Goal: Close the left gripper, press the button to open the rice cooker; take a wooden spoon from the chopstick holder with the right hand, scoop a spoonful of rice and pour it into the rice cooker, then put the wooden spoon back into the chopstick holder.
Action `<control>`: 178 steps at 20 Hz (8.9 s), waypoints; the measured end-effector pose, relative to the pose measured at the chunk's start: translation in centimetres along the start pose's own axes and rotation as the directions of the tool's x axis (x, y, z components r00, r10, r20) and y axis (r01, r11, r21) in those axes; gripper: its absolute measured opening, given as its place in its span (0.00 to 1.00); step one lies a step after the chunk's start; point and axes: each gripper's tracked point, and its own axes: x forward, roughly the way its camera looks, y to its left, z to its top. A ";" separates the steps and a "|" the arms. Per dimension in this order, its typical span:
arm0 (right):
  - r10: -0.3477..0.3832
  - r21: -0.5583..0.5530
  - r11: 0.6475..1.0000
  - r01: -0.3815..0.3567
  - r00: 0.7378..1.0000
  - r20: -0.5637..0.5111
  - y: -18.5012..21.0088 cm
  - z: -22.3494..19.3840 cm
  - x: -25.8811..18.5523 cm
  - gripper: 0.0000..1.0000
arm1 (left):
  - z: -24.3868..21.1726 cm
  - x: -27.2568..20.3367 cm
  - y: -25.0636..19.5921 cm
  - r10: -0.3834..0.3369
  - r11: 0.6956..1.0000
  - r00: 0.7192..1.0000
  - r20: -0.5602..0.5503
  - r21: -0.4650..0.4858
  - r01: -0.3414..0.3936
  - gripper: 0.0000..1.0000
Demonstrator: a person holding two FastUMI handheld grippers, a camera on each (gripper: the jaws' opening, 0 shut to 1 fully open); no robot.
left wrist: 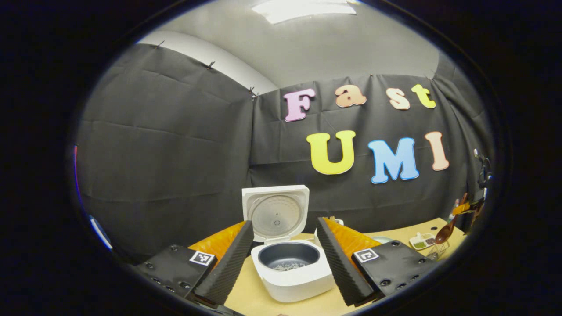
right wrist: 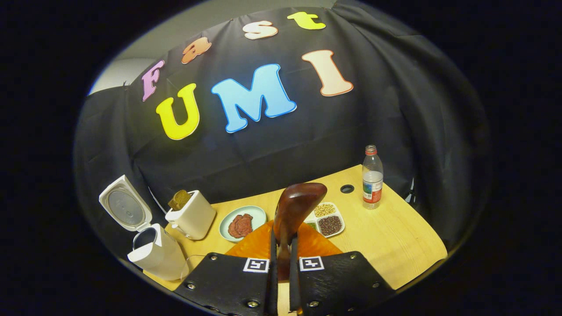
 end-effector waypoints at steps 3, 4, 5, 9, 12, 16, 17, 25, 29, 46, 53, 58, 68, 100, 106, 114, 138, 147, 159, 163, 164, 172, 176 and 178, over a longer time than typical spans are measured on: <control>0.038 -0.004 0.999 -0.038 0.999 0.004 3.0 -0.3 -0.1 0.11 | -0.8 0.3 1.3 -0.002 1.000 1.000 -0.011 -0.012 0.002 1.00; 0.054 -0.005 0.999 -0.053 0.999 0.004 4.1 -0.6 0.0 0.11 | -1.0 0.5 1.9 0.000 1.000 1.000 -0.015 -0.012 0.000 1.00; 0.065 -0.006 0.998 -0.065 0.998 0.002 5.0 -0.9 0.0 0.11 | -1.3 0.6 2.5 0.001 1.000 1.000 -0.017 -0.011 -0.002 0.99; 0.090 -0.014 0.996 -0.091 0.996 -0.018 7.8 -2.6 0.5 0.11 | -1.4 0.9 4.9 0.012 1.000 1.000 -0.020 -0.006 -0.012 0.94; 0.107 -0.025 0.994 -0.108 0.994 -0.036 9.7 -4.2 0.9 0.11 | -1.9 1.1 6.5 0.022 1.000 0.999 -0.026 -0.009 -0.022 0.99; 0.093 -0.089 0.991 -0.098 0.994 -0.060 10.9 -7.2 1.9 0.11 | -2.8 1.0 8.3 0.032 0.999 0.999 -0.040 -0.008 -0.032 1.00; 0.087 -0.109 0.990 -0.094 0.994 -0.067 11.1 -8.0 2.3 0.11 | -2.7 0.8 8.8 0.038 0.999 0.999 -0.039 -0.003 -0.038 1.00; 0.047 -0.214 0.975 -0.066 0.994 -0.094 12.3 -13.0 5.7 0.11 | -4.0 -0.3 12.4 0.088 0.995 0.994 -0.072 0.050 -0.085 0.99; 0.055 -0.231 0.970 -0.073 0.995 -0.081 13.5 -14.2 6.5 0.11 | -4.4 -0.6 13.4 0.103 0.993 0.991 -0.086 0.069 -0.097 0.99; 0.238 0.129 0.969 -0.213 0.943 -0.234 18.1 -19.0 3.7 0.11 | -4.5 -1.0 12.9 0.080 0.997 0.993 -0.086 0.029 -0.078 1.00; 0.303 0.422 0.890 -0.174 0.917 -0.261 16.2 -19.6 3.9 0.11 | -3.8 -1.2 12.2 0.081 0.996 0.993 -0.086 0.031 -0.079 1.00; 0.350 0.539 0.823 -0.179 0.908 -0.232 15.1 -18.4 3.9 0.11 | -2.3 -1.3 11.4 0.080 0.995 0.995 -0.056 0.065 -0.076 1.00; 0.421 0.714 0.664 -0.219 0.900 -0.115 14.4 -12.6 3.0 0.11 | -2.6 -1.0 10.4 0.074 0.997 0.996 -0.054 0.040 -0.071 1.00; 0.630 0.514 0.700 -0.496 0.767 -0.118 39.7 -9.2 4.6 0.10 | -7.1 -7.6 21.1 0.281 0.959 0.947 -0.155 -0.002 -0.284 1.00; 0.627 0.402 0.749 -0.526 0.759 -0.175 44.7 -12.2 6.2 0.11 | -8.0 -8.4 23.4 0.325 0.944 0.929 -0.177 0.002 -0.330 0.94; 0.567 0.135 0.822 -0.553 0.774 -0.282 48.4 -16.0 7.9 0.11 | -9.6 -8.3 24.3 0.352 0.932 0.913 -0.207 -0.010 -0.361 0.99; 0.666 -0.792 0.393 -0.466 0.738 -0.104 52.9 -12.9 -0.2 0.11 | -8.8 -7.5 22.9 0.330 0.938 0.929 -0.170 -0.055 -0.343 1.00; 0.667 -0.406 0.658 -0.634 0.741 -0.075 47.9 -5.1 -2.2 0.11 | -5.4 -4.9 18.8 0.244 0.966 0.965 -0.098 -0.059 -0.250 1.00; 0.525 -0.276 0.826 -0.491 0.849 0.061 32.2 3.6 -3.4 0.11 | -1.4 -1.9 10.4 0.118 0.991 0.993 -0.019 -0.058 -0.119 1.00; 0.445 -0.244 0.879 -0.410 0.889 0.106 26.2 5.7 -3.2 0.10 | -0.7 -1.2 7.2 0.082 0.994 0.997 -0.002 -0.066 -0.082 0.99; 0.424 -0.241 0.889 -0.389 0.898 0.116 24.8 6.1 -3.2 0.10 | -0.5 -0.9 6.4 0.071 0.995 0.997 -0.002 -0.068 -0.071 1.00; 0.246 -0.160 0.963 -0.218 0.953 0.178 12.9 8.5 -2.7 0.10 | 0.7 0.8 -0.2 -0.012 0.998 1.000 0.014 -0.059 0.013 0.98; 0.160 -0.113 0.983 -0.142 0.971 0.177 7.6 8.1 -2.4 0.11 | 1.1 1.0 -2.8 -0.038 0.998 0.999 0.011 -0.058 0.039 1.00; 0.122 -0.094 0.990 -0.108 0.978 0.169 5.3 7.5 -2.4 0.11 | 1.3 1.1 -4.0 -0.050 0.997 0.999 0.011 -0.052 0.051 1.00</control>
